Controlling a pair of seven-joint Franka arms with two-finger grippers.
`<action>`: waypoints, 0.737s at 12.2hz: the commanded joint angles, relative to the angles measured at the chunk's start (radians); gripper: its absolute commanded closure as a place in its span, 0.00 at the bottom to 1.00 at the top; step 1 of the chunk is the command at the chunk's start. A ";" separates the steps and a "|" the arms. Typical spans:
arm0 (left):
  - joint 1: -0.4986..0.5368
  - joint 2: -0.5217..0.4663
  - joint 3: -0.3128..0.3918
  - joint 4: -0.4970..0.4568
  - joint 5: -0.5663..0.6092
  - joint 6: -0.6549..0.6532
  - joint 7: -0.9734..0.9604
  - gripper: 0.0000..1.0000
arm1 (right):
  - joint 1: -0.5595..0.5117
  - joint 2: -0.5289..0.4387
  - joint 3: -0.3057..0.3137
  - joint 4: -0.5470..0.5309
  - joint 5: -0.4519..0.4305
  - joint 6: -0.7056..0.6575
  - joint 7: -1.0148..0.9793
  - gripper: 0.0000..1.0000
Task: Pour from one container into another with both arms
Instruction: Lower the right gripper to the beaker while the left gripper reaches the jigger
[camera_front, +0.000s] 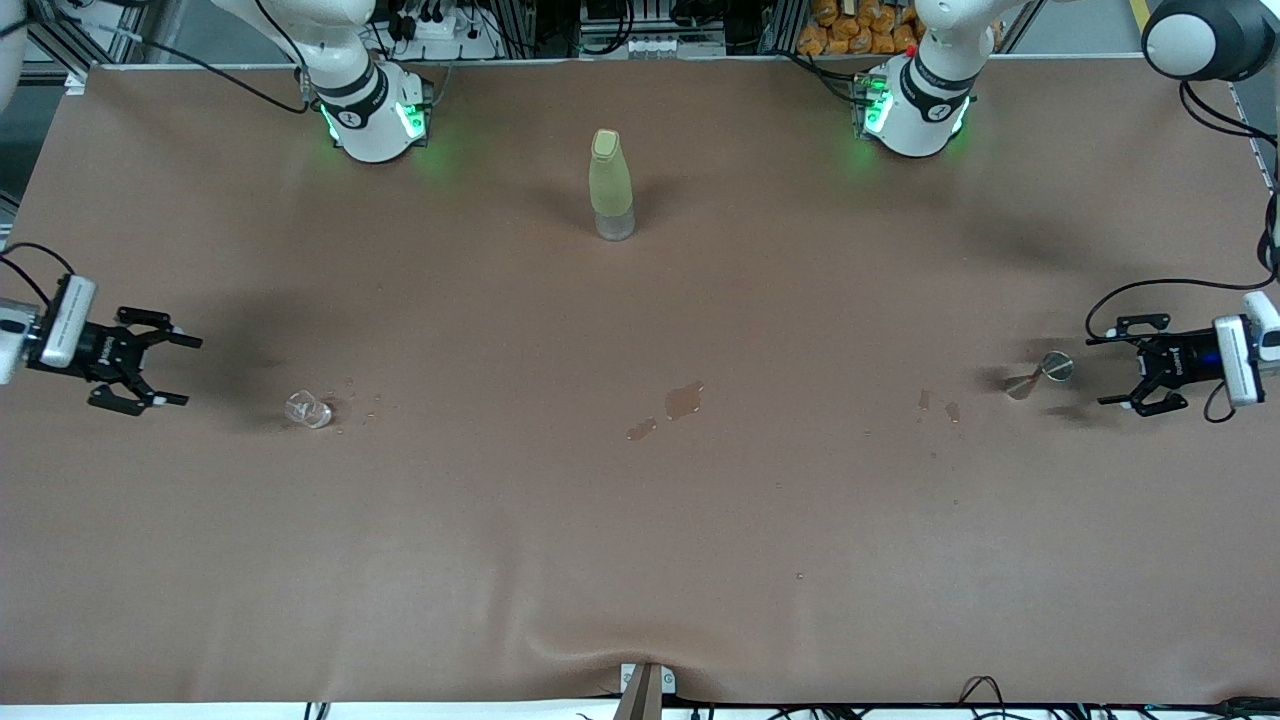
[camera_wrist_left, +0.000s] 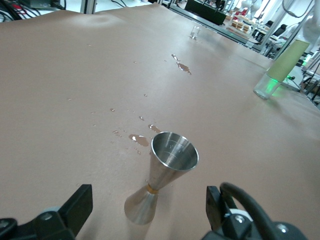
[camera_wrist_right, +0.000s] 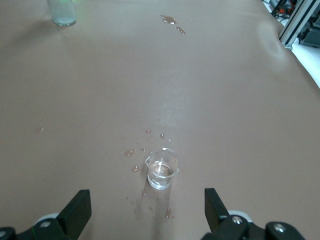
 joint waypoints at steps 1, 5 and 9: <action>0.011 0.043 -0.013 0.017 -0.016 -0.019 0.076 0.00 | -0.022 0.076 -0.003 0.015 0.090 -0.059 -0.077 0.00; 0.013 0.071 -0.027 0.017 -0.035 -0.042 0.122 0.00 | -0.057 0.177 -0.003 0.015 0.190 -0.131 -0.183 0.00; 0.039 0.107 -0.042 0.018 -0.080 -0.081 0.142 0.00 | -0.091 0.264 -0.003 0.016 0.291 -0.196 -0.259 0.00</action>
